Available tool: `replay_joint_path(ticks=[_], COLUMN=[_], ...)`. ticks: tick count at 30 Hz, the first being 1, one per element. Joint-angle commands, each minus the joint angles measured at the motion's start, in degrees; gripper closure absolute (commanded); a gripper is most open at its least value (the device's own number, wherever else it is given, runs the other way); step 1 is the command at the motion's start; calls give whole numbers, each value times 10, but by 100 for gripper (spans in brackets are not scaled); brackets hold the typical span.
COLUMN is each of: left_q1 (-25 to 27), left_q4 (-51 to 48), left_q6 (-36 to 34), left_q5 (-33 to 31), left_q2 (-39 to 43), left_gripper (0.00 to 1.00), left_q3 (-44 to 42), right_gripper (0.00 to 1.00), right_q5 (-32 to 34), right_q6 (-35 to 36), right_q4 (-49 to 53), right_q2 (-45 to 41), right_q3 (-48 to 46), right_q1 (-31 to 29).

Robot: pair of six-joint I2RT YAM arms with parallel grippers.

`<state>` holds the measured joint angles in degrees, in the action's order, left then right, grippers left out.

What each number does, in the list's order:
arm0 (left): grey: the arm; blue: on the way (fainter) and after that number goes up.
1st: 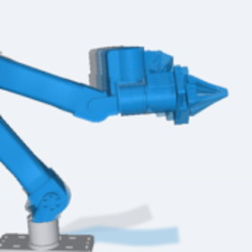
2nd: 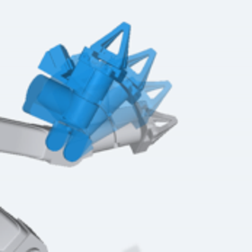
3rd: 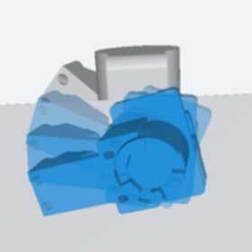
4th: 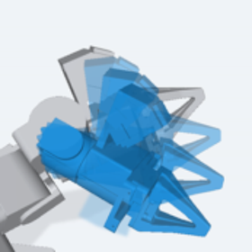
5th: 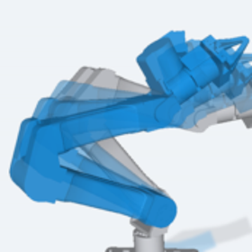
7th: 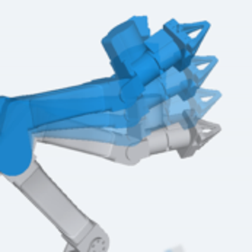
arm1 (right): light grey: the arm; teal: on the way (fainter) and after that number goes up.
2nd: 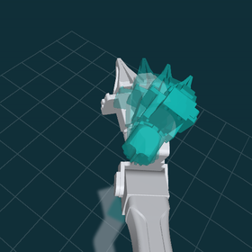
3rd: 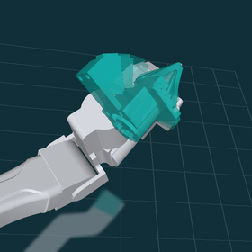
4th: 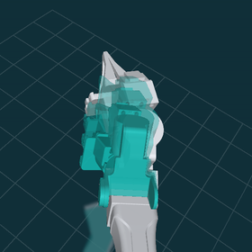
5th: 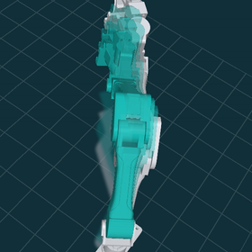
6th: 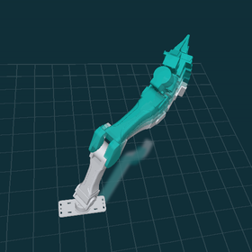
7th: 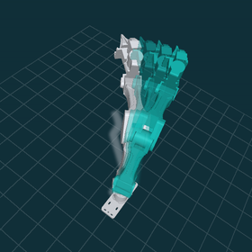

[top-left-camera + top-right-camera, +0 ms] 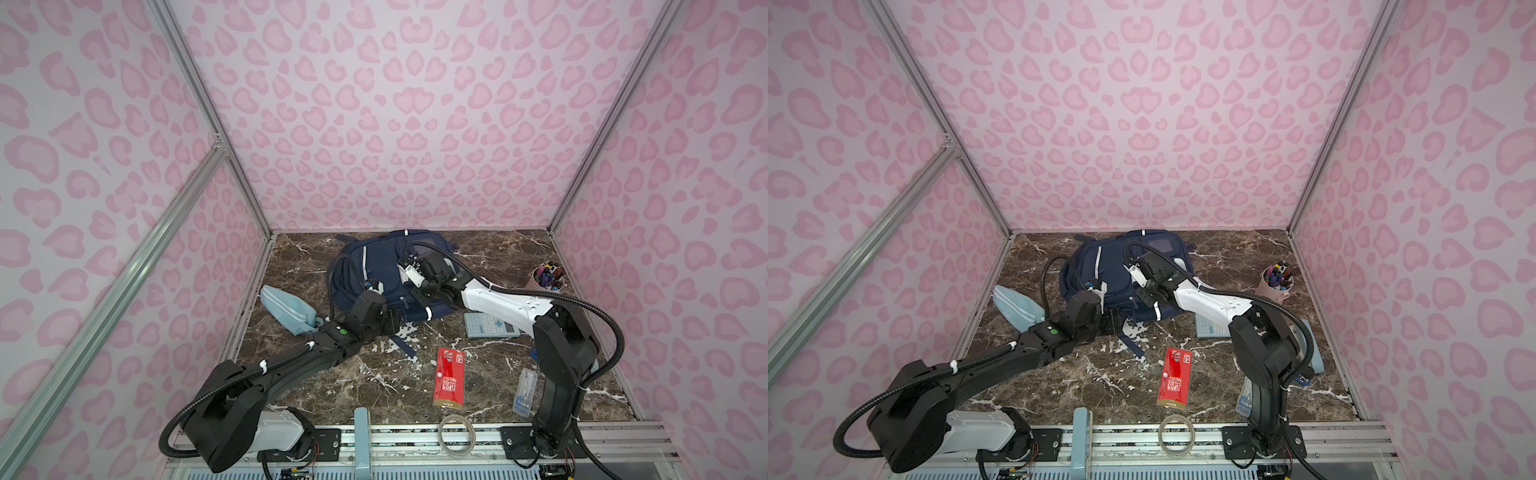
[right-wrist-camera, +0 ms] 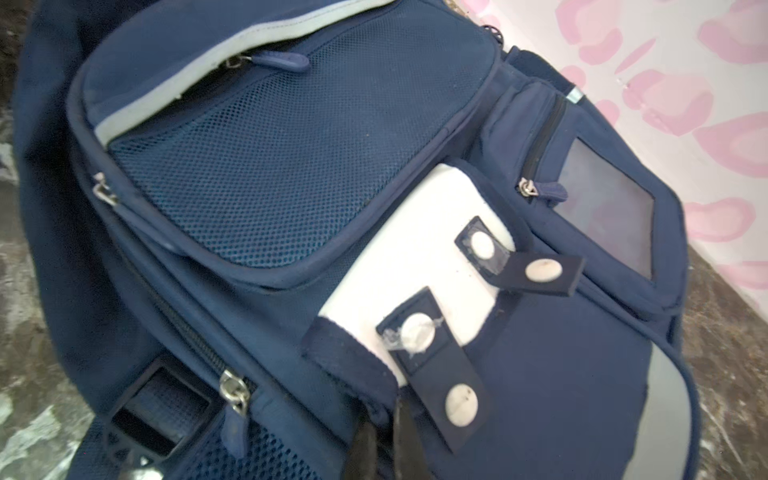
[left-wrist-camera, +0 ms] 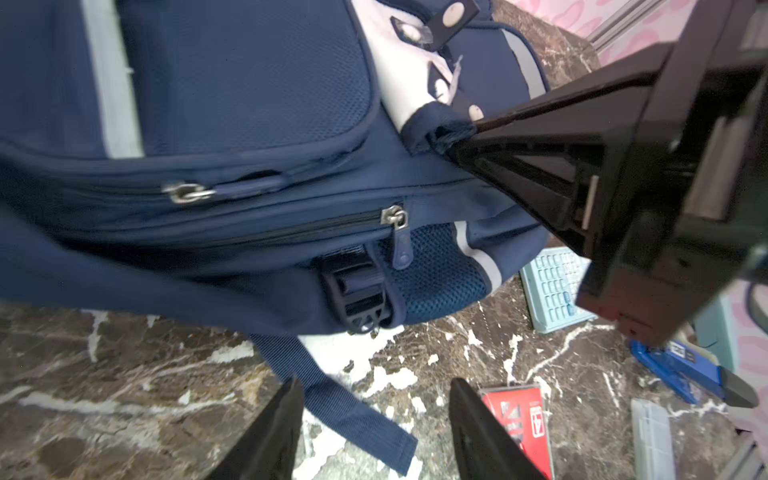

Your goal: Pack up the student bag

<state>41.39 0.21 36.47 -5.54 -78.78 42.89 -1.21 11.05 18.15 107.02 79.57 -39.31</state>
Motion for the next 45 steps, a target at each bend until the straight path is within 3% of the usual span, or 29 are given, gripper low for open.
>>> replay_joint_path(ticks=[1,5,12,14,19,25,36,40,45], left_q1=[21,35,51,54,64,63,11,13,49], left_q4=[63,121,110,91,65,-6,-39,1,47], left_q6=[-27,-21,0,0,-11,4,-6,-21,-20], left_q5=[-76,-98,-224,-240,-243,-239,-155,-114,-123], left_q2=[-32,-79,-153,-167,-204,-204,-155,-141,-105], left_gripper=[42,50,58,69,73,97,97,97,82], left_q3=[22,29,57,67,105,133,91,70,55], right_gripper=[100,100,100,100,100,100,100,100,100], right_q5=[-49,-84,-123,-127,-142,-138,-122,-132,-153], right_q6=[-31,-47,-72,-77,-85,-94,-98,-101,-100], right_q4=[-8,-21,-50,-57,-69,-79,-96,-102,-105], right_q2=[-1,-4,-13,-15,-13,-7,-26,-30,-29], right_q3=[0,-9,-28,-35,-43,-58,-93,-97,-95], right_q1=[2,6,10,12,13,21,42,44,43])
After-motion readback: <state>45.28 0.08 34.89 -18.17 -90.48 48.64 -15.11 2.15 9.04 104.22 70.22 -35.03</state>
